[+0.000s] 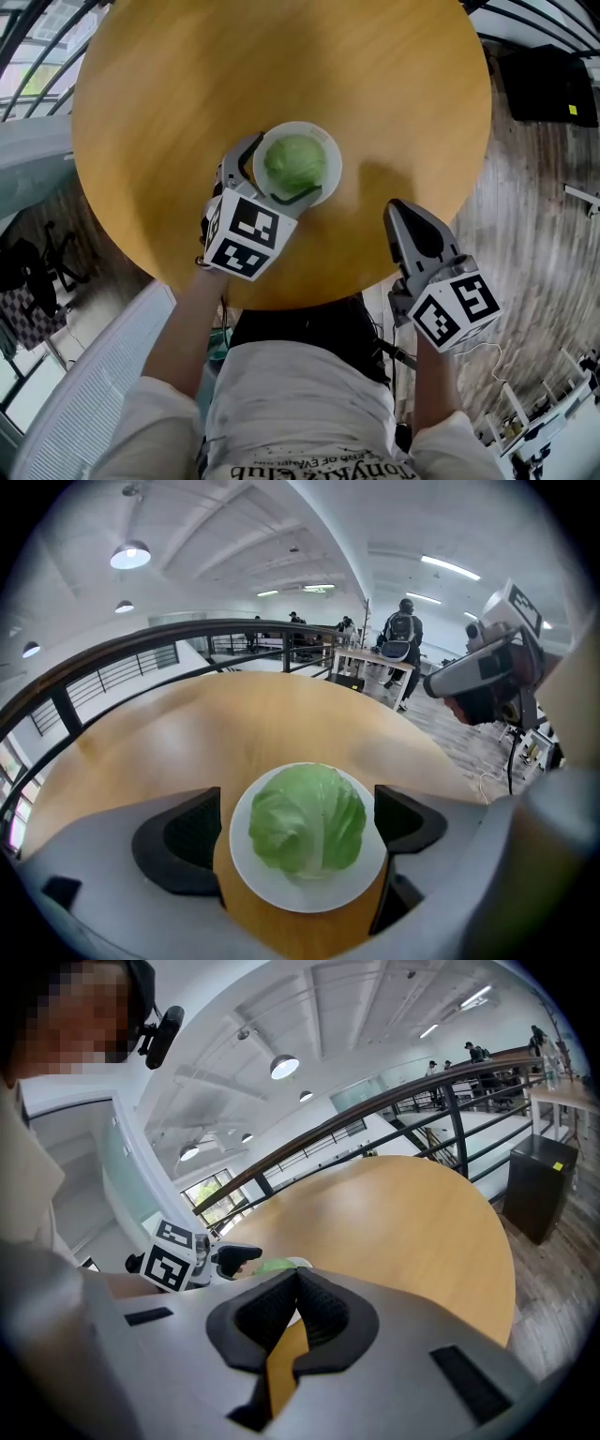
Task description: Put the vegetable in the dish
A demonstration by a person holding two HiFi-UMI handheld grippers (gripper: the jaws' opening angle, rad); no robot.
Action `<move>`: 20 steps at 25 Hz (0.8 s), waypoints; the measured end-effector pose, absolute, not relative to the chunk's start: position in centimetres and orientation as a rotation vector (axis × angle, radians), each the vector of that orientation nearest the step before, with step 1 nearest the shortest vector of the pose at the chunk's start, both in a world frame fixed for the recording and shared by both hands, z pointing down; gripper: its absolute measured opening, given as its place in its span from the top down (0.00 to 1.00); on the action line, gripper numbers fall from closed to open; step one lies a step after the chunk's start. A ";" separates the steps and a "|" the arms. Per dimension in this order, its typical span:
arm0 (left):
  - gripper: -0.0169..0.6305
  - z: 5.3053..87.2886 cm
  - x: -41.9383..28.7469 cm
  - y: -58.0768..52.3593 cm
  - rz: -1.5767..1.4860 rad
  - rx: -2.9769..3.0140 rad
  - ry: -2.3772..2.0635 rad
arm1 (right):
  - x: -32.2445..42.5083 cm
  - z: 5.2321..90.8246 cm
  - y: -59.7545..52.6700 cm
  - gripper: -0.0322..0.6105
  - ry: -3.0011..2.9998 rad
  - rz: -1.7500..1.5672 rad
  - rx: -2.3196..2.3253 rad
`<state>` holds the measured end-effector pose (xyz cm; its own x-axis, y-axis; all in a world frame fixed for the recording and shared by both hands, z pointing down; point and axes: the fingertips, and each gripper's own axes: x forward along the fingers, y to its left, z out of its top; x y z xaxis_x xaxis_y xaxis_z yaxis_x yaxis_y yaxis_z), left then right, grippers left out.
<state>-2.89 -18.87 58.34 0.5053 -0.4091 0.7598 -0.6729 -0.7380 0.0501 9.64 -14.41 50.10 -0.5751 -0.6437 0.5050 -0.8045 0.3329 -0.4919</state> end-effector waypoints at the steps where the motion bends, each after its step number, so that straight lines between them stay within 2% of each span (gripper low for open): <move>1: 0.20 57.5 -3.2 -18.5 1.071 2.409 -0.918 | 9.6 49.6 -14.2 0.92 -2.383 1.060 1.311; 14: 0.23 47.2 -7.7 -11.0 0.828 2.329 -1.092 | 10.0 41.8 -11.1 0.93 -2.438 0.857 1.262; 16: 0.30 45.5 -8.2 -10.2 0.804 2.334 -1.137 | 10.3 40.5 -10.8 0.92 -2.446 0.821 1.259; 19: 0.54 43.1 -9.7 -9.6 0.779 2.320 -1.239 | 10.4 38.6 -10.5 0.92 -2.472 0.785 1.262; 20: 0.59 42.5 -10.2 -9.5 0.768 2.311 -1.269 | 10.4 38.0 -10.3 0.92 -2.477 0.775 1.263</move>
